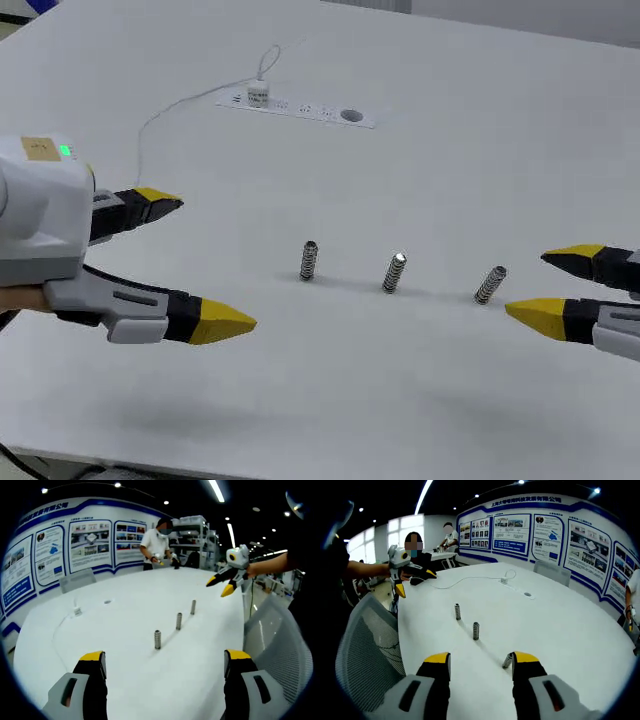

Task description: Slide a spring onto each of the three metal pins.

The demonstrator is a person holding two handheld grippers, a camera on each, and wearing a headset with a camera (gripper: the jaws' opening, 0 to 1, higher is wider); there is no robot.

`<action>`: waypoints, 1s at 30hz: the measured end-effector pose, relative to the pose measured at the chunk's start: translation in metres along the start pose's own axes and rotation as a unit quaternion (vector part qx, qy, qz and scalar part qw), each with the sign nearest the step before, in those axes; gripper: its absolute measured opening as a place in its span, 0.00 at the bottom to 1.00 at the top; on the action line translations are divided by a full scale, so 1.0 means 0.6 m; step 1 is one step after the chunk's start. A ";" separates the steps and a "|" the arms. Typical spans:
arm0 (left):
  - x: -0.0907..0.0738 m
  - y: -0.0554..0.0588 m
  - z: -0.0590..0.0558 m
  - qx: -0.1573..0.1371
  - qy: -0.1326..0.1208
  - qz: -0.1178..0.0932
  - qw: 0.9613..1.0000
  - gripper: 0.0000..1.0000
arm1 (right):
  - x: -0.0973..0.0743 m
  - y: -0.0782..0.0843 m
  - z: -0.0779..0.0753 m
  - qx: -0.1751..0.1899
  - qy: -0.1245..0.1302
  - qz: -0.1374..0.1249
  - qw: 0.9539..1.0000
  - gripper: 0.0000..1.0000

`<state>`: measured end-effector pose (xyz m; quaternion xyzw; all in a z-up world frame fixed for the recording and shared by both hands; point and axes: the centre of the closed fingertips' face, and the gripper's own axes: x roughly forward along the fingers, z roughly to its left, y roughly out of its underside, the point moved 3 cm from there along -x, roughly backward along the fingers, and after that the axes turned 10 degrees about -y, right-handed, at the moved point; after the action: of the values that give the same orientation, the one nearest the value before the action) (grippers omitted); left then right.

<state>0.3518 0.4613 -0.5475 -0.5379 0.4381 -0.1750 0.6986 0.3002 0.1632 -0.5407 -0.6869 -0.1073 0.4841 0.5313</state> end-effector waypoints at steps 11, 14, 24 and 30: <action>-0.003 -0.004 -0.012 0.008 0.010 0.003 1.000 1.00 | -0.017 0.020 0.003 0.012 0.009 0.011 1.000 0.63; -0.008 0.000 -0.015 0.013 0.014 0.006 1.000 1.00 | -0.018 0.023 0.007 0.012 0.013 0.014 1.000 0.68; -0.020 -0.011 -0.008 0.015 0.009 0.005 1.000 1.00 | -0.027 0.029 -0.001 0.013 0.023 0.019 0.999 0.77; -0.023 -0.009 -0.014 0.029 0.013 0.014 0.999 1.00 | -0.035 0.029 -0.004 0.012 0.030 0.022 0.999 0.81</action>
<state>0.3385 0.4640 -0.5374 -0.5085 0.4495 -0.1851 0.7107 0.2851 0.1407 -0.5441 -0.6971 -0.0704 0.4763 0.5313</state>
